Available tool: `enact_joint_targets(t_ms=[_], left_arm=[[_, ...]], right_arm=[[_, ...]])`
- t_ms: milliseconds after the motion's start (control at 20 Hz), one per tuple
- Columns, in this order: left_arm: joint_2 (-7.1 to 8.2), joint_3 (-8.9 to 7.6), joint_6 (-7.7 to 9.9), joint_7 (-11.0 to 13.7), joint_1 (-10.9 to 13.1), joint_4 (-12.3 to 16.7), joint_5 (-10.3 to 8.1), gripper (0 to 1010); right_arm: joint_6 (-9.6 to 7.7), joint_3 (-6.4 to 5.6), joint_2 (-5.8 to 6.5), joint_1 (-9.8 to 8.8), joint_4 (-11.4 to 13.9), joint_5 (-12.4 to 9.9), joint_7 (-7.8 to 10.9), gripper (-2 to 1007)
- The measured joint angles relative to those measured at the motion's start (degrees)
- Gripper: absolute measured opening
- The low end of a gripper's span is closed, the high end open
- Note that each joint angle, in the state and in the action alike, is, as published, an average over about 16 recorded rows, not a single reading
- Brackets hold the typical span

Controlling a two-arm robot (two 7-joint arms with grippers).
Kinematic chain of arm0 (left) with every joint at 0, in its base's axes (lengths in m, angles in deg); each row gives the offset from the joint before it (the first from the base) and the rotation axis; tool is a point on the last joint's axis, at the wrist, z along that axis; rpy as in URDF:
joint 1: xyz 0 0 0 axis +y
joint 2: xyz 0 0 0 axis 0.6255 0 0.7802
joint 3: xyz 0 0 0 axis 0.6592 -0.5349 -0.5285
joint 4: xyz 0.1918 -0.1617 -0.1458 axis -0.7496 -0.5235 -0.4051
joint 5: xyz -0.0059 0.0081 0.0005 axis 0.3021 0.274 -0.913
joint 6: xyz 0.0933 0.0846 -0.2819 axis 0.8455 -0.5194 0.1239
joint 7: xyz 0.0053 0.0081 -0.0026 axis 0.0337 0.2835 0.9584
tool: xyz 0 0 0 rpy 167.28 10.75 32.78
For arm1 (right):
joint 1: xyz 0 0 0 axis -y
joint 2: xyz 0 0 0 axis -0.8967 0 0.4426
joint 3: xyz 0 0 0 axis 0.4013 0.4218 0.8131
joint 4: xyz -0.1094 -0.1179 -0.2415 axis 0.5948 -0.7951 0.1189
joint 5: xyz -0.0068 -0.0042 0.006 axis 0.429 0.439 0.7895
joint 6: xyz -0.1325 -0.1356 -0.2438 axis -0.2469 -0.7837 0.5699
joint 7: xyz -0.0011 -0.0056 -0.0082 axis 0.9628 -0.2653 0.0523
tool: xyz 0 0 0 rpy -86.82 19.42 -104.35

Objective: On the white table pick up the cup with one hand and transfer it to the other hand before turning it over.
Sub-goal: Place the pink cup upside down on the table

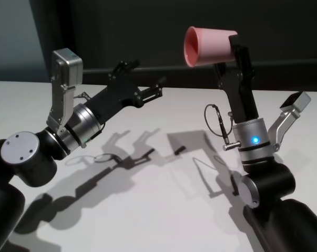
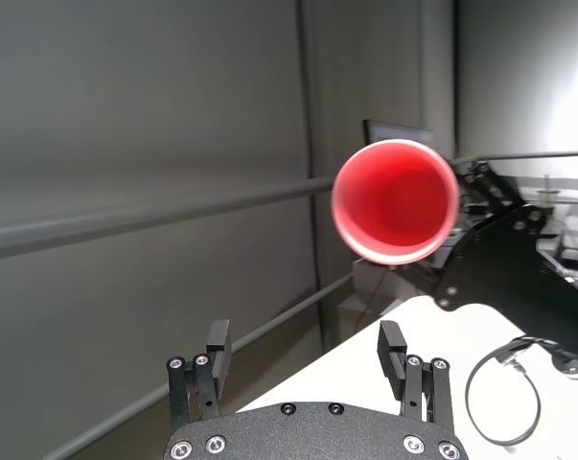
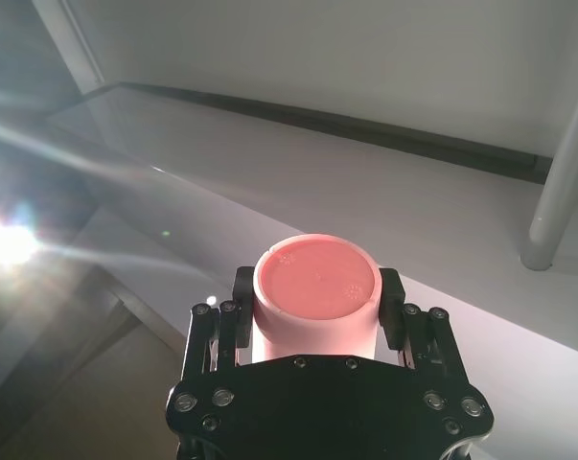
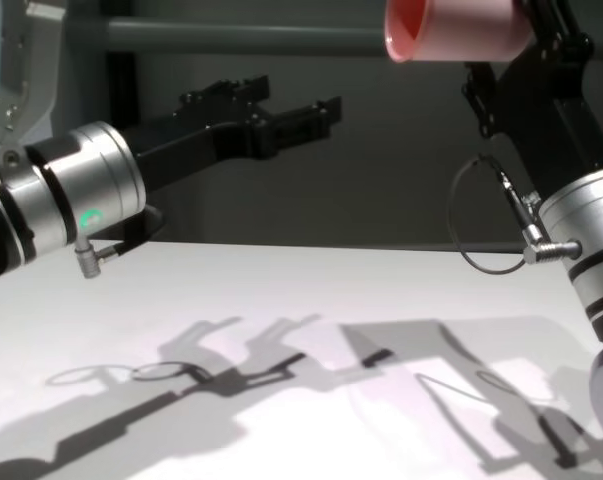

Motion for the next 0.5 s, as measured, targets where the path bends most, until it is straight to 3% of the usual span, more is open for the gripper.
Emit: enact_joint_targets(t_ms=[200, 500], left_arm=[[0.25, -1.96, 1.69, -6.3, 3.0, 2.7, 1.92, 1003], [-0.04, -4.25, 3.73, -13.6, 6.6, 5.4, 4.47, 1003]], right_arm=[[0.0, 0.0, 0.0, 0.0, 0.0, 0.0, 0.0, 744], [0.0, 0.0, 0.0, 0.0, 0.0, 0.0, 0.0, 744]])
